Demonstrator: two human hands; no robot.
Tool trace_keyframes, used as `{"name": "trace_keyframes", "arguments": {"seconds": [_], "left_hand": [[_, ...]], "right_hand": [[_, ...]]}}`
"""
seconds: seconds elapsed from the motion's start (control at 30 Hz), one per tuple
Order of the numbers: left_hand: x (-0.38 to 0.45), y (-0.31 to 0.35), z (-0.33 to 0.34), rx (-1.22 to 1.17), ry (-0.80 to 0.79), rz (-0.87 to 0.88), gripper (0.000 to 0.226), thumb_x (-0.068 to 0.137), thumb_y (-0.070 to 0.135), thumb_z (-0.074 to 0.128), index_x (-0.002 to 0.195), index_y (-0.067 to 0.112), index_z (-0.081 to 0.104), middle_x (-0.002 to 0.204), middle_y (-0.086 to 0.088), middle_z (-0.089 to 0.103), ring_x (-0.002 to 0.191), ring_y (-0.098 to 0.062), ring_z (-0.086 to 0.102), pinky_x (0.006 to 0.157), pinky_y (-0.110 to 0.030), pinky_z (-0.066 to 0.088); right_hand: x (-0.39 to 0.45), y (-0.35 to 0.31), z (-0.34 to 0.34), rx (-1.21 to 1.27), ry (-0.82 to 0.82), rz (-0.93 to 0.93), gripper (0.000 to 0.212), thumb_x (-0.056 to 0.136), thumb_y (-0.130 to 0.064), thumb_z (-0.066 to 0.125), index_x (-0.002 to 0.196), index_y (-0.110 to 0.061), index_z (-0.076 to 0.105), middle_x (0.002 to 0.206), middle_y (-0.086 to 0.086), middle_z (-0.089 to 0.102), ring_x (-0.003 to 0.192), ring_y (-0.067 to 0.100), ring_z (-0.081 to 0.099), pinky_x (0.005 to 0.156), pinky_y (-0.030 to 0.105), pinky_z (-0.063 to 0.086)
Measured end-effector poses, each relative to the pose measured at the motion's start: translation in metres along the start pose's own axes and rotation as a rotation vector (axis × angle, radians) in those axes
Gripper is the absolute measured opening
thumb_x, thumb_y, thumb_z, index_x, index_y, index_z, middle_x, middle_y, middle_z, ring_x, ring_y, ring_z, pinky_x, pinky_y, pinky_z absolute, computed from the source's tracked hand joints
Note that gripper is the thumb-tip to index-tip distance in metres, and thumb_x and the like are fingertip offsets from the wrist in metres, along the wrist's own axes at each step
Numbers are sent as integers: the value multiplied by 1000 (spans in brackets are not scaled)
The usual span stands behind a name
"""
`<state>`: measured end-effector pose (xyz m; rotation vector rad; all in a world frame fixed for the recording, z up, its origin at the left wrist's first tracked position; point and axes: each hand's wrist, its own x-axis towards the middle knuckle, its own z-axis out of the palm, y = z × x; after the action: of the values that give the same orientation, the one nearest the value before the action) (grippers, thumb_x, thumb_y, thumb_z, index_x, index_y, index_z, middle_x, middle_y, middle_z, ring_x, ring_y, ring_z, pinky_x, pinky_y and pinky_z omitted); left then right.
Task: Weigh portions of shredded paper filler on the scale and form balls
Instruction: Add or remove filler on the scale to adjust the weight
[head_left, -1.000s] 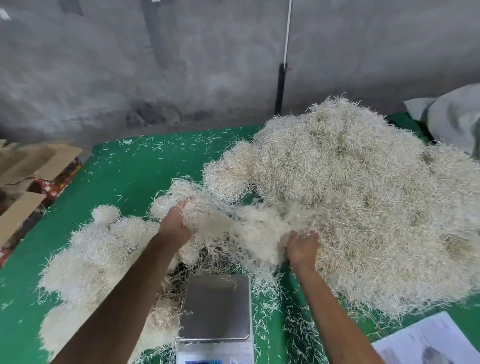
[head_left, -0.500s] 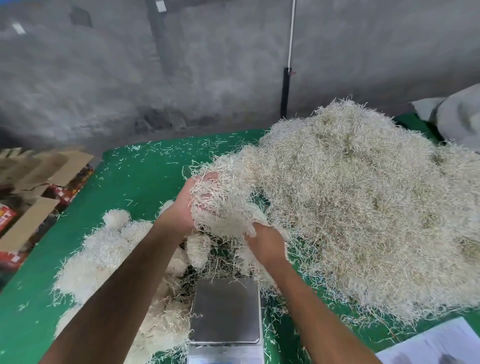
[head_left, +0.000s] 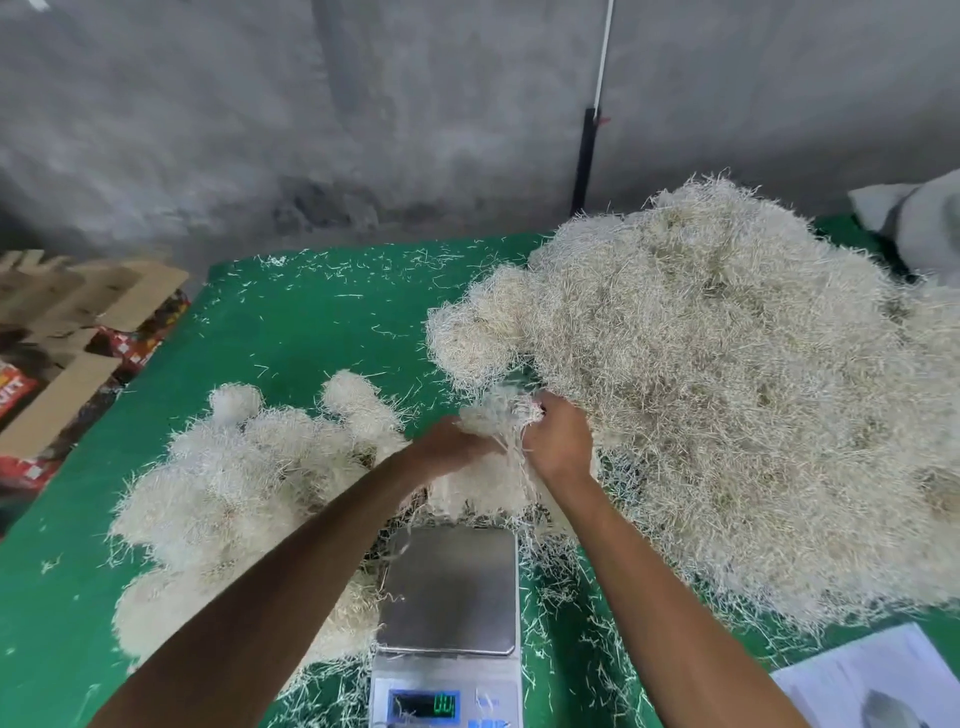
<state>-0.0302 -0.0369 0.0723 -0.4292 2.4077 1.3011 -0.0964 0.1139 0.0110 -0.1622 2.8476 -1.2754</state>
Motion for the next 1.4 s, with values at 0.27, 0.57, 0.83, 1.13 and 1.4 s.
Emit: {"name": "trace_keyframes", "arguments": {"seconds": [0.27,0.57,0.83,1.13,1.4], "left_hand": [[-18,-25,-54,-650,86,-207,25,99,32,54,89,14,69,82,-16,75,70,-29,73,76,-40,58],[-5,-18,-6,308,-423,-26,59,98,58,35,140,18,47,153,-13,39,128,-26,53,110,-43,40],[-21,-15,-12,-132,-125,53,14,79,49,61,72,50,73,72,21,69,71,-5,64,68,-25,59],[-8,-49,-70,-766,366,-75,44,105,40,38,119,5,61,130,-24,61,126,-40,55,106,-55,45],[0,-74,-60,-1187,389,-296,42,104,46,45,126,13,61,126,-24,64,119,-45,61,97,-61,50]], "right_hand": [[-9,66,-15,-89,-65,264,59,84,5,56,140,-11,59,68,1,63,51,14,59,45,28,53],[25,39,-3,-44,-10,242,42,91,9,54,129,-5,65,100,5,72,56,13,58,43,26,46],[29,62,-12,-32,-59,347,24,99,-2,61,123,-4,63,91,9,69,65,17,60,48,28,46],[20,99,-22,7,-33,485,17,93,2,67,109,5,62,80,10,61,67,21,57,64,39,59],[14,63,-10,239,-165,337,78,92,13,59,160,-7,27,155,20,44,95,19,60,54,15,50]]}}
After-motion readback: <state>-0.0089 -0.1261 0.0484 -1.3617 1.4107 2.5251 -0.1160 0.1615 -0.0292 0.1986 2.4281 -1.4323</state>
